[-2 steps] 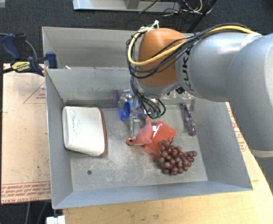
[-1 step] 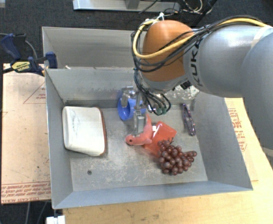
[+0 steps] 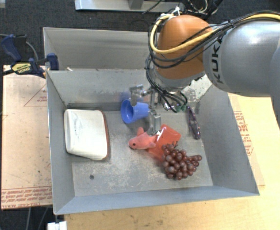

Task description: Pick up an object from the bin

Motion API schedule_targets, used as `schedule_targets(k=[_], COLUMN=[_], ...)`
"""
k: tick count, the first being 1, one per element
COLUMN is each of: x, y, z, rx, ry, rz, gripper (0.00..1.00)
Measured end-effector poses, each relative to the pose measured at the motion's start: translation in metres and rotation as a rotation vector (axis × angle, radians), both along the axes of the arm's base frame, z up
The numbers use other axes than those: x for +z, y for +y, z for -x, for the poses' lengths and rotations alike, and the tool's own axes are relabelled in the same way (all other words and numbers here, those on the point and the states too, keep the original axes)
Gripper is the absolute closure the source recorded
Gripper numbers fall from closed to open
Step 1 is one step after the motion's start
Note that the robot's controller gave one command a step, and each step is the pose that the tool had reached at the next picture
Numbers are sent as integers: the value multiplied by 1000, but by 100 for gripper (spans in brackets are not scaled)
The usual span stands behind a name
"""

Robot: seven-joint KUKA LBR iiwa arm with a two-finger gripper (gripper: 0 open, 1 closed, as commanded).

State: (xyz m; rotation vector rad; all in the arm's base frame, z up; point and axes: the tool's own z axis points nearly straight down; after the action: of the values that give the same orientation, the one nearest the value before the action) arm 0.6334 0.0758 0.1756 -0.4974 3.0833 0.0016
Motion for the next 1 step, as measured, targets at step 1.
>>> schedule_targets(k=[1], x=[-46], y=[-8], z=[19], rx=[-77], ry=[15], rz=[0], gripper=[0])
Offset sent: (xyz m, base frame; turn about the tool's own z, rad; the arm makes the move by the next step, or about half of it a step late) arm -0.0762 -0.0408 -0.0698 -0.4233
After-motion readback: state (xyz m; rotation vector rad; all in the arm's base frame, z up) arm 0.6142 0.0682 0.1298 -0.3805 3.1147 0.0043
